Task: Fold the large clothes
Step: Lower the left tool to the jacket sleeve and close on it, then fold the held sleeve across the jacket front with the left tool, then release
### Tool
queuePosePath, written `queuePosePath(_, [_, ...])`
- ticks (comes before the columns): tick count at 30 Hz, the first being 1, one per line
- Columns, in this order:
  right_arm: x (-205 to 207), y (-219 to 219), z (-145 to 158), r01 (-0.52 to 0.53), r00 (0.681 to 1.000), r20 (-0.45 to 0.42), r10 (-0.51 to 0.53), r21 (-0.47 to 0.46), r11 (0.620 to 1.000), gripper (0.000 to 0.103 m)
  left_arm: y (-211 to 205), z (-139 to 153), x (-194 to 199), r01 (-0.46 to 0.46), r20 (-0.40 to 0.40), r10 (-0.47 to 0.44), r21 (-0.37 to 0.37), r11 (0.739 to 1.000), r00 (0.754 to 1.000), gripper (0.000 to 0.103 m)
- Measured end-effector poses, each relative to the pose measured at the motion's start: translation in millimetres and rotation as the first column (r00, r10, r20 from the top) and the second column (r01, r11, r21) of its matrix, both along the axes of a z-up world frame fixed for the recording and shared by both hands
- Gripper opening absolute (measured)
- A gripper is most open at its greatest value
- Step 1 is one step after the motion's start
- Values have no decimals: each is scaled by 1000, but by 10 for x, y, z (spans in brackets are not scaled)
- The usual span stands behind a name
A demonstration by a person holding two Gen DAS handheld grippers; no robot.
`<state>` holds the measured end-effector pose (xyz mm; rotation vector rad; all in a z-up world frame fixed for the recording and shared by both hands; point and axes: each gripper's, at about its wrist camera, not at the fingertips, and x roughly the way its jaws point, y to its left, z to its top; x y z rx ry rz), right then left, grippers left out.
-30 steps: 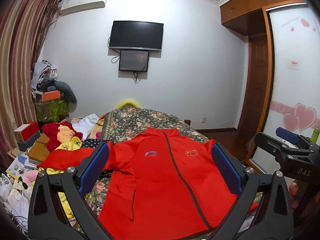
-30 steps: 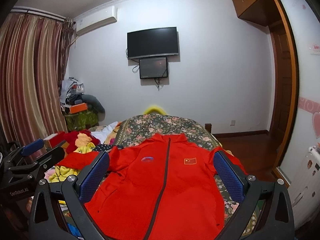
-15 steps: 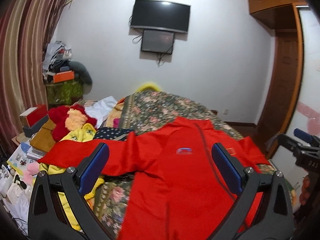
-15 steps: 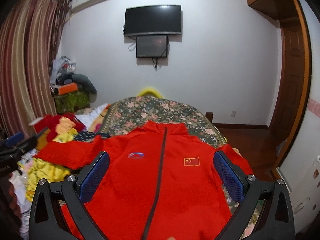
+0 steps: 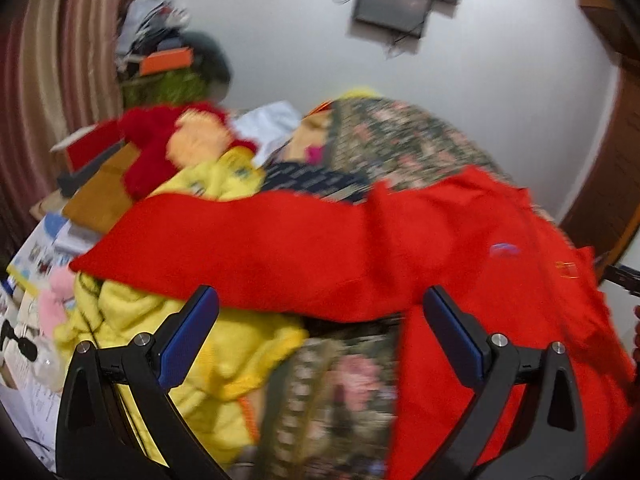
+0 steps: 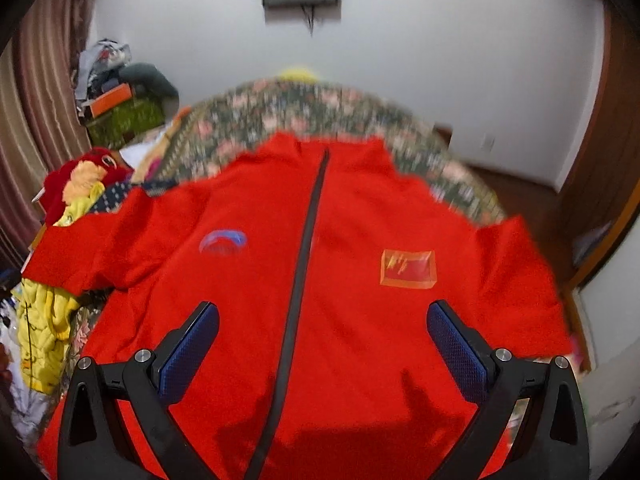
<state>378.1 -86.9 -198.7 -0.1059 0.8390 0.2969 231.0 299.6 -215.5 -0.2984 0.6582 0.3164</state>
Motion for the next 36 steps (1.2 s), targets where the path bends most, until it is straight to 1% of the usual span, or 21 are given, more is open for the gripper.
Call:
queuePosePath(1, [39,-16,-80,4,1000,-24,-3,15,1000,103,79,-62,10,-15,-13,15,-8,1000,1000,103])
queuePosePath(4, [131,-43,-271,21,997,-76,-17,55,998,103,440,-337,56,-61,-52,56,-97,993,997,103])
queuePosePath(7, [88,-38,-344,28,996,-89,-23,57,998,103,799,-581,101,-120,-70,106,-224,967,992,102])
queuePosePath(9, [75,-28,-372,26,995,-95,-20,59,998,103,981,-691,121,-147,-71,132,-290,946,989,99])
queuePosePath(11, [58,-16,-378,22,995,-100,-15,65,998,103,1111,-756,133,-177,-66,165,-320,931,984,93])
queuePosePath(12, [57,-9,-381,19,995,-100,-13,66,998,103,1167,-780,142,-192,-67,180,-330,924,981,92])
queuePosePath(14, [52,1,-376,15,995,-101,-8,64,998,103,1326,-855,183,-235,-81,220,-360,903,972,85])
queuePosePath(15, [47,-6,-371,13,995,-98,-7,62,998,103,1354,-859,199,-247,-88,231,-365,897,969,83])
queuePosePath(17, [40,-2,-349,11,996,-90,-6,58,998,103,1460,-870,227,-285,-100,267,-357,890,959,77])
queuePosePath(18, [35,-3,-340,9,996,-87,-4,57,998,103,1497,-850,242,-301,-103,283,-341,891,954,75])
queuePosePath(21, [20,-2,-302,3,997,-79,2,55,998,103,1558,-757,310,-342,-123,319,-292,893,940,59])
queuePosePath(23, [4,5,-260,-5,997,-73,9,55,998,103,1584,-670,342,-356,-128,333,-256,899,934,35])
queuePosePath(24, [-12,12,-228,-10,998,-67,13,54,999,103,1575,-595,371,-364,-134,342,-215,906,930,28])
queuePosePath(26, [-37,4,-189,-13,998,-59,17,54,998,103,1535,-455,415,-375,-142,356,-138,917,924,10])
queuePosePath(27, [-52,-3,-162,-17,998,-54,20,56,998,103,1499,-345,438,-372,-130,359,-99,923,924,7])
queuePosePath(29, [-92,-29,-106,-22,999,-48,25,63,998,103,1428,-134,466,-362,-102,356,-43,931,929,4])
queuePosePath(31, [-129,-62,-54,-25,999,-39,27,69,997,103,1332,139,523,-346,-58,346,10,938,936,2])
queuePosePath(33, [-157,-121,-10,-24,999,-29,26,74,997,103,1244,370,606,-322,-26,323,45,946,946,2])
queuePosePath(34, [-179,-162,29,-21,999,-24,23,80,997,103,1149,550,689,-302,-4,303,78,950,953,2])
queuePosePath(36, [-201,-234,74,-17,1000,-18,19,91,996,103,960,836,837,-260,38,257,114,959,966,2])
